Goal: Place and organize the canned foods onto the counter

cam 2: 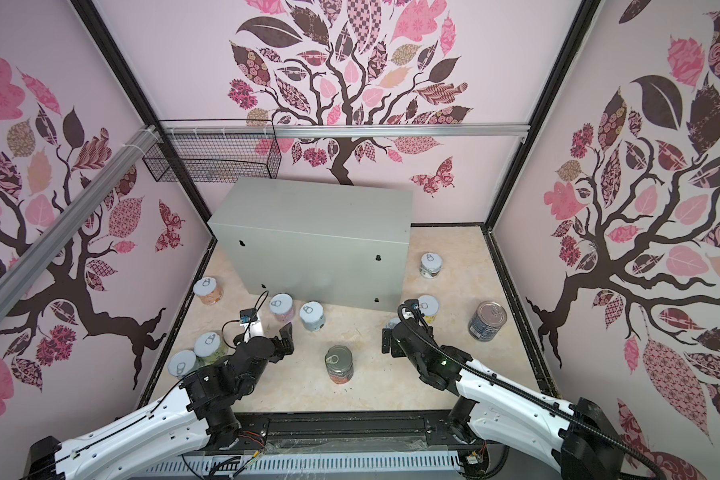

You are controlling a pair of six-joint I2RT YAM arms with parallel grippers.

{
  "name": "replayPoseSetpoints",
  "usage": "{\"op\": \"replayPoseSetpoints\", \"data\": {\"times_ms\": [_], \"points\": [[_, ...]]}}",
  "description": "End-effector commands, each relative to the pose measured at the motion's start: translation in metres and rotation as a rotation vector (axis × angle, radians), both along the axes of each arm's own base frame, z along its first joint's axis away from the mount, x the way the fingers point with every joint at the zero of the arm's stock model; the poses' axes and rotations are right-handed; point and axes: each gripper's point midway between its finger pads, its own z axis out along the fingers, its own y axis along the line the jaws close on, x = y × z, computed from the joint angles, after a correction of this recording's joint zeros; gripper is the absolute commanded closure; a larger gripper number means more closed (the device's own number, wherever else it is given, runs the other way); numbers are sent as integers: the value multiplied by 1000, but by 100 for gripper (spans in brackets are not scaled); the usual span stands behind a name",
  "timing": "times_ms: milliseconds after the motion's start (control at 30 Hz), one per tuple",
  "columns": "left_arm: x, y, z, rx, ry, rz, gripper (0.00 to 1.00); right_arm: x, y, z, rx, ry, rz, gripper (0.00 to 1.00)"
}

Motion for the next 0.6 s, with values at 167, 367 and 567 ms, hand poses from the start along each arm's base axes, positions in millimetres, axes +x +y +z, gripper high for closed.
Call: {"op": "replayPoseSetpoints", "data": {"times_ms": [167,367,567], "points": [[-5,-6,-2,-6,2,-59,2,2,15,1,25,4,47,0],[-4,-11,-8,-13,21,-71,2,5,12,-15,13,19,7,0],[-6,-13,-8,-30,33,-81,2,13,11,-23,-11,-1,-15,0]]}}
